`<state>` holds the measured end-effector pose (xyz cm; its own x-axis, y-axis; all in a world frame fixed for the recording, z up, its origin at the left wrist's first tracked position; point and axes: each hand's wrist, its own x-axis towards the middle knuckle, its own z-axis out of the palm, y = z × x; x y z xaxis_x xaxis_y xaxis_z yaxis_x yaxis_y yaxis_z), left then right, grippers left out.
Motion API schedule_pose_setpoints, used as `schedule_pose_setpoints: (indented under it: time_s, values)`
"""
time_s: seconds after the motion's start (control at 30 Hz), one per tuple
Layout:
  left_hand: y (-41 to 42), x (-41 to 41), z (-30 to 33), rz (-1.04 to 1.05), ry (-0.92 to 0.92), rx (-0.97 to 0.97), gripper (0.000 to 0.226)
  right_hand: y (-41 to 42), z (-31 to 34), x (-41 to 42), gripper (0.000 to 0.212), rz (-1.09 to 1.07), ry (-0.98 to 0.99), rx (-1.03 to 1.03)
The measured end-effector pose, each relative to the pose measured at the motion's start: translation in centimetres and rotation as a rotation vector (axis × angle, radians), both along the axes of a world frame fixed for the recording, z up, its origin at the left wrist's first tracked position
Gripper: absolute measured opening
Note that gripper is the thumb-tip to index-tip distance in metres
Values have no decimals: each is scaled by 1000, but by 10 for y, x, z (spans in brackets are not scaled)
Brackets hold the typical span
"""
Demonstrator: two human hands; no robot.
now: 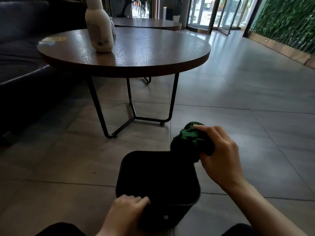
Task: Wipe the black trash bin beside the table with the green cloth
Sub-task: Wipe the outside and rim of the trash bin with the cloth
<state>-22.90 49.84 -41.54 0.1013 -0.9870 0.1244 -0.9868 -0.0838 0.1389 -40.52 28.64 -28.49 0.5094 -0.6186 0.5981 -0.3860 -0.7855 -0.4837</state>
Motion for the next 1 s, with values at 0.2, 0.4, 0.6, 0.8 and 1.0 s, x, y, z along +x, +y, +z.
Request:
schedule_pose_setpoints:
  time_s: [0.2,0.4,0.6,0.8,1.0]
  values:
    - [-48,42,13,91,130,-88,25,4,17,-27,58,-75,-5,-35]
    - [-98,79,-1,140,141,-226,43,18,7,-34,67,-75,47,-7]
    - [-113,99,-24,75,49,-89,97,28,-72,-17,87,-86,99,95]
    - [-117,116,-24,14,-7,-74,134,35,-150,27,75,-224,-36,42]
    - [-115,115,-29,-7,-39,-116,127,16,-186,84,51,-189,-101,-127]
